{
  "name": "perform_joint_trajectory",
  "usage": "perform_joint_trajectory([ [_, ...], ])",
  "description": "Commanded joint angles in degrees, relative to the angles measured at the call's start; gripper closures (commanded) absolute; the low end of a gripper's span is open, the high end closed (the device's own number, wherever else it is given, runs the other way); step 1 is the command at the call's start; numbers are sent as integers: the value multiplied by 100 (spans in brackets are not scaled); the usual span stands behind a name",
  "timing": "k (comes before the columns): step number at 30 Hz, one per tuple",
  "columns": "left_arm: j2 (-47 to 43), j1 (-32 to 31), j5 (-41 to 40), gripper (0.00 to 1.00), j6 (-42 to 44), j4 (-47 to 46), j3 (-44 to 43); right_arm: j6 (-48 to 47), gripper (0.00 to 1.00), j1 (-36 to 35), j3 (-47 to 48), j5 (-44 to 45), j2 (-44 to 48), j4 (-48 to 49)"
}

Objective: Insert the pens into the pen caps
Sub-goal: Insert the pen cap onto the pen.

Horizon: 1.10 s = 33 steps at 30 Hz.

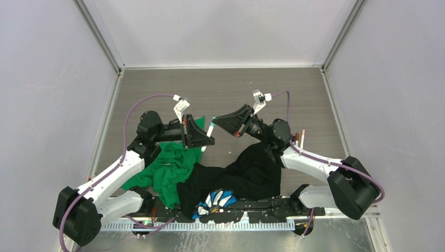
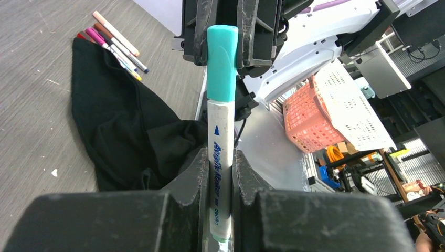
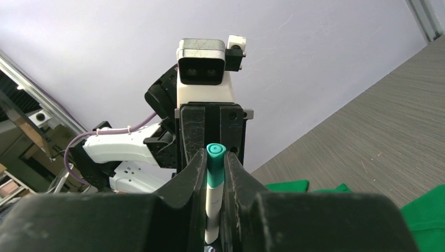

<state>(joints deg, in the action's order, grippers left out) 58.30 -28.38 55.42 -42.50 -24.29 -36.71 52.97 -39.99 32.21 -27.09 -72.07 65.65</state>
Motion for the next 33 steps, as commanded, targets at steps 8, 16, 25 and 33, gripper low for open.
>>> perform_joint_trajectory([
  [8, -282, 219, -623, 100, 245, -1146, -395, -170, 99, -219, 100, -1488, -164, -2302],
  [16, -389, 218, -986, 100, 936, -181, -500, -865, 99, -253, 625, -931, -6, -3853],
  [25, -286, 219, -694, 100, 1054, 317, -584, -946, 65, -24, 1256, -1017, 119, -4351],
  [33, -519, 219, -866, 100, 1646, 1260, -491, -1603, 30, 629, 1834, -1077, 646, -5400],
])
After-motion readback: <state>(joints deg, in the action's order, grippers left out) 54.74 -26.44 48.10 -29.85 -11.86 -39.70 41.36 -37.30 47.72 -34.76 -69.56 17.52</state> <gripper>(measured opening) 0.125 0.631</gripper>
